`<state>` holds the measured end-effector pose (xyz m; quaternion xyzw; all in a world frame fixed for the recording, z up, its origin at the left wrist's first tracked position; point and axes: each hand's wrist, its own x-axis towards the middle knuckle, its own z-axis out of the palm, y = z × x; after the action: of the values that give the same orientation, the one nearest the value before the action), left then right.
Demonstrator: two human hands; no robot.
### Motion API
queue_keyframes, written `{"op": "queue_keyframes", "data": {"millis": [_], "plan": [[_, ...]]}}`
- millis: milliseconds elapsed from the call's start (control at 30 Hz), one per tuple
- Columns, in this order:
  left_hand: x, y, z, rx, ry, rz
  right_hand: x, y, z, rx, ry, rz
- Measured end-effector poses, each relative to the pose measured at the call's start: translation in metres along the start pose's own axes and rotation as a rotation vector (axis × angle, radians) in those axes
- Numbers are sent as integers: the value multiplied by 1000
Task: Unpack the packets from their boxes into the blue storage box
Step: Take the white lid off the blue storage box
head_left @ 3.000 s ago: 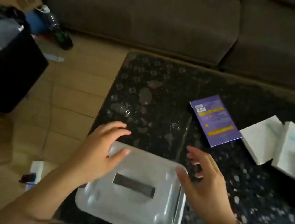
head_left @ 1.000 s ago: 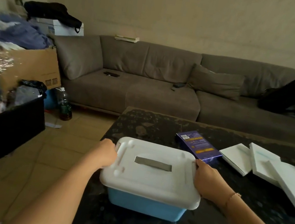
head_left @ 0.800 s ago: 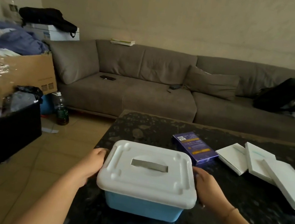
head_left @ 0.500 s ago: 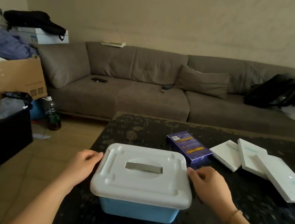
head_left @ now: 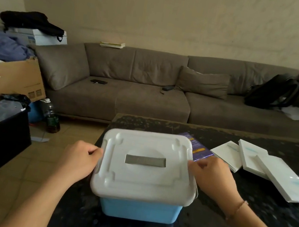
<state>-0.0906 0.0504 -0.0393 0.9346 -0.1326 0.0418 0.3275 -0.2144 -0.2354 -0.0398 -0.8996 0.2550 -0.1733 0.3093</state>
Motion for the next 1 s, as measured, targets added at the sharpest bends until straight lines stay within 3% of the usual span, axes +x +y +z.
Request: {"op": "queue_keyframes", "data": {"millis": [67, 200, 267, 333, 500, 700, 900, 1000], "plan": [[1, 9, -16, -139, 82, 51, 6, -9, -12, 106, 24, -53], [16, 38, -47, -575, 232, 114, 23, -42, -40, 584, 185, -154], [33, 49, -54, -797, 240, 108, 40, -54, -45, 803, 132, -146], [53, 51, -53, -929, 152, 85, 60, -57, -38, 891, -1, -75], [91, 28, -2, -717, -102, 140, 110, -28, 20, 697, -234, -58], [135, -19, 55, -509, -258, -41, 165, 10, 89, 584, -575, 193], [144, -39, 93, -399, -344, -191, 176, 28, 130, 589, -601, 279], [139, -53, 102, -273, -359, -151, 179, 32, 145, 359, -621, 185]]}}
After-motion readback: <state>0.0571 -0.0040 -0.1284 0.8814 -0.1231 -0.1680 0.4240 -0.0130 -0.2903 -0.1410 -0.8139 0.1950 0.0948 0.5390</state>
